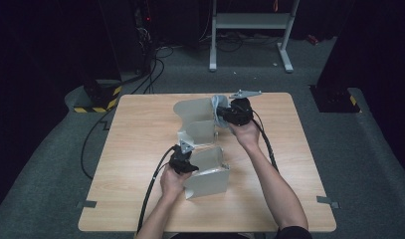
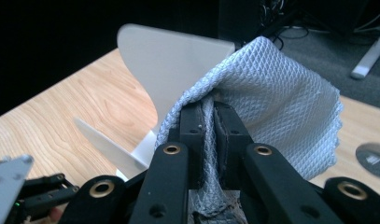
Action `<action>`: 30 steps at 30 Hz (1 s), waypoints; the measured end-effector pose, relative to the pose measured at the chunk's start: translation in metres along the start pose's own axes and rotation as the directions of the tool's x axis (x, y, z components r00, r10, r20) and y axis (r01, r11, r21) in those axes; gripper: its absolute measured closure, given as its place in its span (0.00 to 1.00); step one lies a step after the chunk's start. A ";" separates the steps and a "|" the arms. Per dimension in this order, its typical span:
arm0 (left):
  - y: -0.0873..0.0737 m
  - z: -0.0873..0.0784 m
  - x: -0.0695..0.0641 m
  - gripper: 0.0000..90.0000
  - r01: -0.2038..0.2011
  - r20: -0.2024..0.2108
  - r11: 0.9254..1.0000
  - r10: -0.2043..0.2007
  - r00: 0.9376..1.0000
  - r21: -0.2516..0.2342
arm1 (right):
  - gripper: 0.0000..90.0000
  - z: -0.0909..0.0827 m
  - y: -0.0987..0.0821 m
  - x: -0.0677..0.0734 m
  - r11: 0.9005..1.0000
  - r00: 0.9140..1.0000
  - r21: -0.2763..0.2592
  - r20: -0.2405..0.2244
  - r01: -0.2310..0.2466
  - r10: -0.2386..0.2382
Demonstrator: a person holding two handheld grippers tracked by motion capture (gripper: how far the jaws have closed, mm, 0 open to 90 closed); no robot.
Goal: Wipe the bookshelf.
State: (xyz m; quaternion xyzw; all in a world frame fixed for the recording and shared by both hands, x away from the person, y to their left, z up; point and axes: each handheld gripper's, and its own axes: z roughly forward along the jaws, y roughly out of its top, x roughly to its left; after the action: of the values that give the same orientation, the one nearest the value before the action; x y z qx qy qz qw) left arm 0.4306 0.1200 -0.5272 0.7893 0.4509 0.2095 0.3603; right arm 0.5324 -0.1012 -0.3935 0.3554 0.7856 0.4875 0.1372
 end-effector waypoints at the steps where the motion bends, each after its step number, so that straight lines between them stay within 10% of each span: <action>1: 0.000 0.000 0.000 0.45 0.001 0.000 1.000 -0.001 1.000 -0.001 | 0.93 0.000 0.002 0.001 1.000 1.000 -0.002 0.004 0.011 -0.011; 30: 0.000 0.000 0.000 0.45 0.003 -0.001 1.000 -0.003 1.000 -0.002 | 0.93 0.063 -0.074 -0.015 0.968 0.997 0.239 0.025 -0.073 0.069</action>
State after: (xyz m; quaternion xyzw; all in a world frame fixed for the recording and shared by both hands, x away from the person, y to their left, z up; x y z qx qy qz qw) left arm 0.4304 0.1196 -0.5273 0.7882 0.4520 0.2100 0.3611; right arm 0.5466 -0.0896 -0.4899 0.4013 0.8244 0.3904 0.0823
